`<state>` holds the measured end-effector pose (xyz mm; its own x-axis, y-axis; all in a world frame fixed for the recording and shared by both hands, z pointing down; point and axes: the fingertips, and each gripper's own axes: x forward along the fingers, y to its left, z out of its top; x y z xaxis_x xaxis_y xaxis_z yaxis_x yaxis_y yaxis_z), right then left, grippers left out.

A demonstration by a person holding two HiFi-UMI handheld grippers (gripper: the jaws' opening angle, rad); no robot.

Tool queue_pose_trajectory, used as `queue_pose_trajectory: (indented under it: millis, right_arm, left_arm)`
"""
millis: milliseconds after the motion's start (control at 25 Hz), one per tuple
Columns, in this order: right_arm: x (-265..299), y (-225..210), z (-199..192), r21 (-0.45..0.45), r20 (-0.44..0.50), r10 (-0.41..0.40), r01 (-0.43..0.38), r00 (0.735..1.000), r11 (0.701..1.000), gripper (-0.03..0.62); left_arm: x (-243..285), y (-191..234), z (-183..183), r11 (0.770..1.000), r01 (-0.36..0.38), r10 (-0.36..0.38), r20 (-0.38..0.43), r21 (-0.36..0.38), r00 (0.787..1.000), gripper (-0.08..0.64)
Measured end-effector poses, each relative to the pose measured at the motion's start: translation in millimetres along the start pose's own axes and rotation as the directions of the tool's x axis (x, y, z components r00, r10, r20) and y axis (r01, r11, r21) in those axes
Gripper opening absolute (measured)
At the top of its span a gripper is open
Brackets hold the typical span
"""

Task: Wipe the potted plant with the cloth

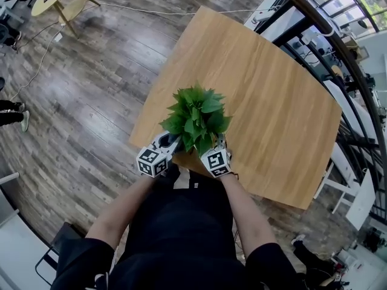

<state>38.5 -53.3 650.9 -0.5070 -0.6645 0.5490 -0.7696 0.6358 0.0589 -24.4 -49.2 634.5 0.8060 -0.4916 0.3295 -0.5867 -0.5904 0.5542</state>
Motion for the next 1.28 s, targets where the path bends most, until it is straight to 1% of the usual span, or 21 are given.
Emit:
queue_pose_trajectory:
  millis: [160,240,320,400,480,560,640,680,760,840,960,1040,1160,1280]
  right_arm:
    - [3.3,0.4,1.6,0.013,0.002,-0.023,0.023,1.000,1.000,0.318]
    - [4.7,1.7,2.1,0.015,0.001,-0.022,0.022,1.000,1.000,0.318]
    - [4.2,4.7,2.0,0.010,-0.006,-0.016,0.016,1.000,1.000,0.316]
    - [3.8,10.9,2.0,-0.008,-0.012,0.000,0.000,1.000,1.000,0.318]
    - [2.4,22.3,0.5,-0.031,-0.019,0.031,-0.032,0.999,0.999,0.317]
    - [0.5,39.5,-3.0,-0.059,-0.029,0.080,-0.081,0.996,0.995,0.316]
    - [-0.1,47.4,-10.5,-0.060,-0.049,0.097,-0.100,0.994,0.993,0.316]
    - [0.2,43.6,-15.2,-0.043,-0.062,0.083,-0.086,0.995,0.995,0.316]
    - [1.5,25.2,-21.3,0.005,-0.081,0.030,-0.030,0.996,1.000,0.316]
    - [3.5,7.8,-18.4,0.025,-0.073,-0.007,0.009,0.997,1.000,0.318]
    - [10.0,-4.9,-2.5,0.011,-0.043,-0.013,0.013,0.999,1.000,0.318]
    - [16.8,-9.5,4.8,0.016,-0.046,-0.009,0.010,0.999,1.000,0.318]
    - [25.4,-7.6,10.9,0.045,-0.038,0.001,0.001,0.999,0.999,0.318]
    - [28.3,-5.6,9.6,0.101,-0.025,-0.022,0.025,0.999,0.995,0.318]
  left_arm:
    - [1.0,-18.0,-11.4,0.998,0.055,-0.054,-0.040,0.012,0.998,0.097]
    - [0.3,-20.9,-15.6,0.998,0.061,-0.061,-0.031,-0.015,0.998,0.097]
    - [-1.8,-14.5,-12.9,0.999,0.037,-0.037,-0.008,-0.034,0.999,0.097]
    - [-3.4,-3.0,-6.6,1.000,0.012,-0.012,0.004,-0.027,1.000,0.097]
    - [-3.4,8.2,0.9,1.000,-0.003,0.004,0.010,-0.011,1.000,0.097]
    - [-4.1,17.5,8.9,1.000,-0.018,0.018,0.017,0.003,1.000,0.097]
    - [-5.2,25.3,15.7,0.999,-0.035,0.034,0.027,0.007,0.999,0.097]
    - [-5.0,28.6,18.3,0.999,-0.041,0.041,0.029,0.008,0.999,0.097]
    - [-3.6,34.0,22.5,0.999,-0.052,0.051,0.027,0.012,0.998,0.097]
    - [-2.3,38.3,25.3,0.998,-0.062,0.062,0.026,0.019,0.998,0.097]
    - [-0.9,43.2,26.8,0.996,-0.087,0.086,0.022,0.021,0.996,0.097]
    - [1.0,46.8,27.7,0.994,-0.107,0.107,0.011,0.013,0.994,0.097]
    - [4.9,43.9,29.0,0.995,-0.102,0.102,-0.002,0.018,0.995,0.097]
    - [5.7,37.8,25.9,0.995,-0.101,0.101,0.010,0.004,0.995,0.097]
